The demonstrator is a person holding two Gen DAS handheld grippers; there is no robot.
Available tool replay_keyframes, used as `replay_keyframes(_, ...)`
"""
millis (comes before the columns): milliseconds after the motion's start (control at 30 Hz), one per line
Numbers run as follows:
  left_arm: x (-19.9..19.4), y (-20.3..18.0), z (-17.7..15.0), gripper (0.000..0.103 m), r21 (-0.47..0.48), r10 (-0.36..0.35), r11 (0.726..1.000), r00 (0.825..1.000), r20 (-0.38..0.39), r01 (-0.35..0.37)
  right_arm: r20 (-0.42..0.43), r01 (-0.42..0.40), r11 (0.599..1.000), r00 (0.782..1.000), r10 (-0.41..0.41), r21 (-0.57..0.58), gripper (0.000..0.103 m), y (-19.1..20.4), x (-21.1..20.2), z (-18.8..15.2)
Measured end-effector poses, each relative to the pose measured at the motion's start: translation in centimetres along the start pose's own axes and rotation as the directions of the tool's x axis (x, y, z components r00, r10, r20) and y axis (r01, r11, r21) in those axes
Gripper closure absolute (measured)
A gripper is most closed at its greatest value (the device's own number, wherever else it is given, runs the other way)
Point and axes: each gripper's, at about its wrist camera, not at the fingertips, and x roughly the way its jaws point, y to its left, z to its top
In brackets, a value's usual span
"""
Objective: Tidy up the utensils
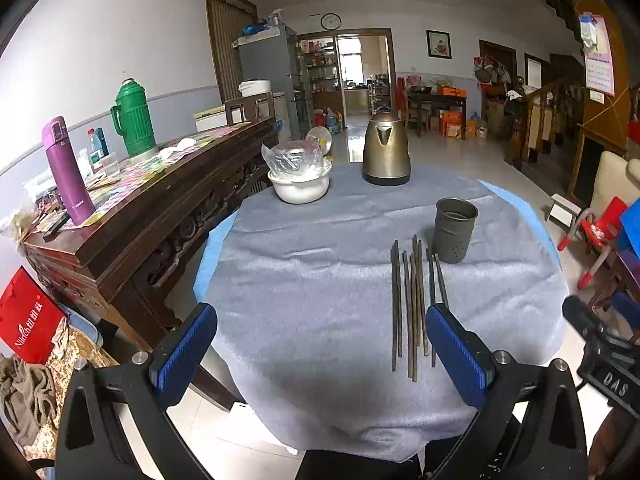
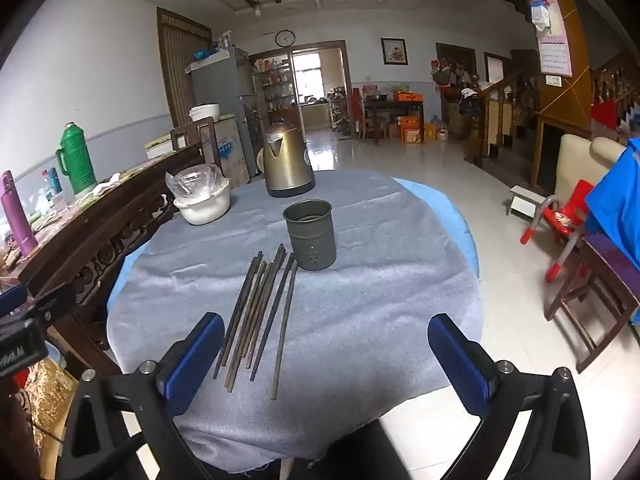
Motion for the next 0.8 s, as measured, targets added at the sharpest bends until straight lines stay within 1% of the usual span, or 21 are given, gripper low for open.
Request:
replay_keyframes(300,0.1,0.8,-0.3,0.0,-0.013,0.0,1.0,1.0,-0.003,0.0,0.036,0.067,0.996,0.997,-0.065,-0.058,0.0,1.5,-0.6,0.0)
replay_keyframes(533,0.4,0.8,-0.2,0.0,-0.011,-0.013,1.0,1.0,-0.013,0.013,0.024,0.071,0.996,0.997,-0.069,-0.059,0.0,1.4,-0.5,-0.2)
replay_keyframes(800,0.2,0.1,-0.2,0.0,0.002,-0.025,1.0,1.0,-0.014,0.025,0.026,0.102,0.992,0.995,-0.1,-0.069,0.0,1.4,-0.7,-0.3)
